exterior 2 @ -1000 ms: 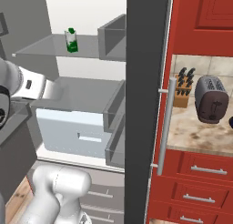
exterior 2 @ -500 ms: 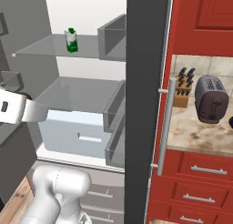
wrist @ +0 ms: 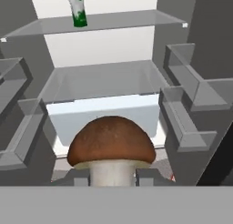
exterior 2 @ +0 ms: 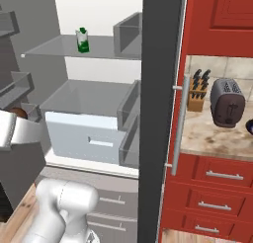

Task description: Pick mushroom from the fridge and place it on the plate on the counter.

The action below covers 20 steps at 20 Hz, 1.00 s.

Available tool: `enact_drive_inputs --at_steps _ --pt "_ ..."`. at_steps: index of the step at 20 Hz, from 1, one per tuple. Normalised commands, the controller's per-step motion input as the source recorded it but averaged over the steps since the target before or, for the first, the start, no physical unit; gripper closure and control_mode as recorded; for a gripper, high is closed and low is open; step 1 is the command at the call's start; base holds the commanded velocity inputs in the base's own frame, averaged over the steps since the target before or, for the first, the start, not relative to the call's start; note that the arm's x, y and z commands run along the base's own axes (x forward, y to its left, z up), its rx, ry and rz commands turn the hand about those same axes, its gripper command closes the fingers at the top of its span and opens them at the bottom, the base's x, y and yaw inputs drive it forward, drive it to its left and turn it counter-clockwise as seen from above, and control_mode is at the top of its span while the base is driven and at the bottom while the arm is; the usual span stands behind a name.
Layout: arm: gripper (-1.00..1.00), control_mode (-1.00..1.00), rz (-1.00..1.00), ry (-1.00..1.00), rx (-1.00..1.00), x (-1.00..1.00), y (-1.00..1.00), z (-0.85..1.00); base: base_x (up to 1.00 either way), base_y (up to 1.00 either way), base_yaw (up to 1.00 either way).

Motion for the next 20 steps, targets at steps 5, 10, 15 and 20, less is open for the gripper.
enact_drive_inputs --at_steps 5,10,15,20 --pt "1.0 1.0 0.0 0.0 0.0 0.0 0.0 0.0 -0.53 0.16 -0.19" --pt "1.0 1.0 0.0 0.0 0.0 0.0 0.0 0.0 -0.55 0.15 -0.47" --pt "1.0 1.0 0.0 0.0 0.0 0.0 0.0 0.0 -0.65 0.03 -0.65" --pt "1.0 1.0 0.0 0.0 0.0 0.0 0.0 0.0 -0.61 -0.03 -0.66"
